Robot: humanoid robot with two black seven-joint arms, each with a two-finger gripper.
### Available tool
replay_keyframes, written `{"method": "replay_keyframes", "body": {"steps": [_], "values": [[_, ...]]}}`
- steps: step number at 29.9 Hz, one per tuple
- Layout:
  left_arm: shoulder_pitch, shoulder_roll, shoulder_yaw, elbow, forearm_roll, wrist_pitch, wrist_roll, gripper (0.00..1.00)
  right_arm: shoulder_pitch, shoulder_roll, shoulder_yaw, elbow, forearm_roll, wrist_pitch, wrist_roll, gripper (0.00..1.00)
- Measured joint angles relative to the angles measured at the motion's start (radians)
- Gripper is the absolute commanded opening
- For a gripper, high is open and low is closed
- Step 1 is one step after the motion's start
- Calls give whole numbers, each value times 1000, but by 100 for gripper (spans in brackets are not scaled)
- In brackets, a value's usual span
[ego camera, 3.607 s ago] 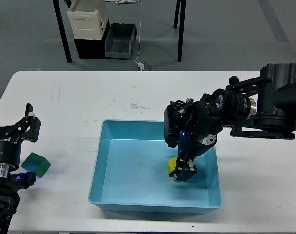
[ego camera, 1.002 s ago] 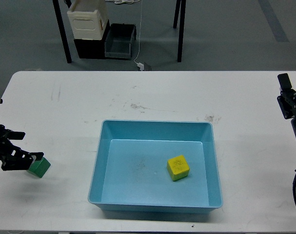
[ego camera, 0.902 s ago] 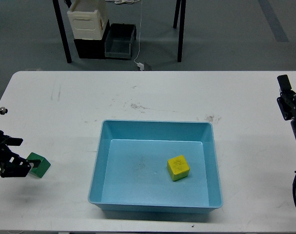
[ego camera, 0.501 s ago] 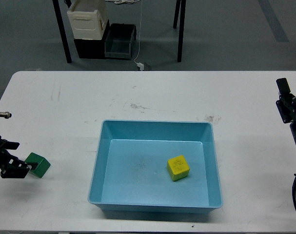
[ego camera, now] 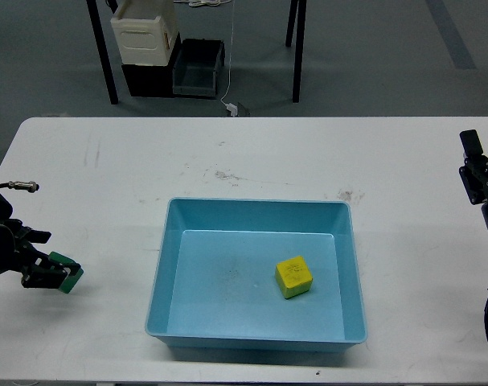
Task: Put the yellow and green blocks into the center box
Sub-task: 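Lower the left gripper onto the green cube and close it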
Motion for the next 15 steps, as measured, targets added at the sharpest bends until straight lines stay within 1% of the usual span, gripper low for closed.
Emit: {"method": "replay_keyframes", "body": {"steps": [8, 15], "values": [[-4, -7, 44, 48, 0, 0, 0, 100, 0, 0, -1, -1, 0, -4, 0, 97], [-5, -22, 53, 58, 0, 0, 0, 100, 0, 0, -1, -2, 0, -12, 0, 97]]}}
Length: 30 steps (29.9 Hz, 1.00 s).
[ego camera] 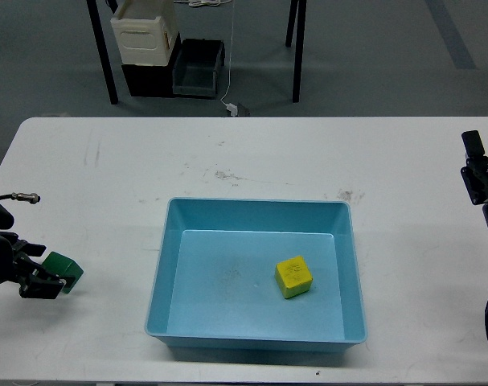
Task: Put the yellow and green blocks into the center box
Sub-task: 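Lower the left gripper onto the green cube and close it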
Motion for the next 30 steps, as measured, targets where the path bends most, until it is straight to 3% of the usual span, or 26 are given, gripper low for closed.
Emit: {"method": "replay_keyframes", "body": {"steps": [6, 19, 23, 27, 30], "values": [[-12, -49, 2, 46, 0, 0, 0, 99, 0, 0, 0, -3, 0, -4, 0, 97], [-12, -62, 6, 68, 0, 0, 0, 86, 0, 0, 1, -3, 0, -22, 0, 97], [-10, -60, 12, 68, 0, 0, 0, 71, 0, 0, 1, -3, 0, -22, 0, 97], [-10, -54, 33, 68, 0, 0, 0, 43, 0, 0, 0, -3, 0, -22, 0, 97], [-13, -51, 47, 69, 0, 0, 0, 33, -1, 0, 1, -3, 0, -22, 0, 97]]}}
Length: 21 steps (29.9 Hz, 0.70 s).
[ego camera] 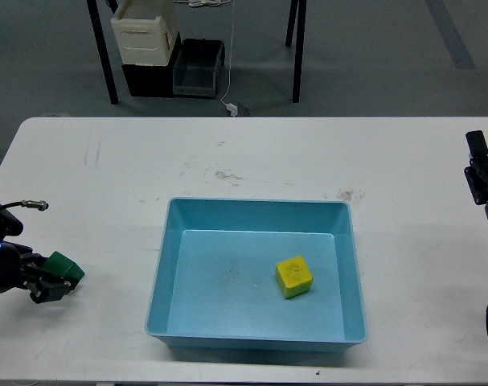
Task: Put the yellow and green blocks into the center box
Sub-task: 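Lower the left gripper onto the green cube and close it, then lift the green cube with the left gripper and lower it into the bin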
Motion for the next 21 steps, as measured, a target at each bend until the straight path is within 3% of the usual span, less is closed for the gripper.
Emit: {"method": "replay_keyframes", "body": {"steps": [7, 14, 21], "values": [[-26, 0, 0, 4, 0, 0, 0, 17, -1, 0, 0, 0, 0, 0, 0, 97], [-126, 0, -25, 93, -53, 0, 0, 18, -5, 0, 0, 0, 0, -9, 0, 97], [-208, 29, -110, 185, -355, 0, 0, 17, -7, 3, 0, -2, 0, -28, 0, 97]]}}
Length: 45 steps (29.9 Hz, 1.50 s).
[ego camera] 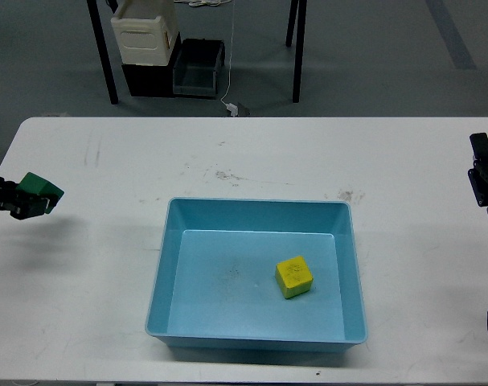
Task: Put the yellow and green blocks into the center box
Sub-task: 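Lift the green cube with the left gripper and lower it into the bin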
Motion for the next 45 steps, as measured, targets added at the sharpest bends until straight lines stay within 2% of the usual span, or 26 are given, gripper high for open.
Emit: {"method": "replay_keyframes", "body": {"steps": [4, 8, 13, 17, 23, 30, 45], "values": [[-25, 7, -90, -38, -263, 0, 0, 16, 0, 2, 0, -1, 0, -1, 0, 97], [-118, 1, -138, -91, -444, 0, 0, 15, -5, 3, 0, -1, 0, -11, 0, 97], [-262, -20, -133, -156, -476, 0, 0, 15, -6, 3, 0, 0, 0, -19, 6, 97], [-356, -85, -102, -223, -368, 0, 0, 15, -7, 3, 6, 0, 0, -21, 8, 97], [-495, -173, 93, -304, -126, 0, 0, 16, -8, 3, 10, -1, 0, -25, 8, 97], [-670, -275, 453, -321, -33, 0, 0, 17, -8, 3, 39, -3, 0, -36, 9, 97], [-701, -507, 740, -312, 162, 0, 0, 20, -23, 4, 123, -3, 2, -45, 11, 97]]}}
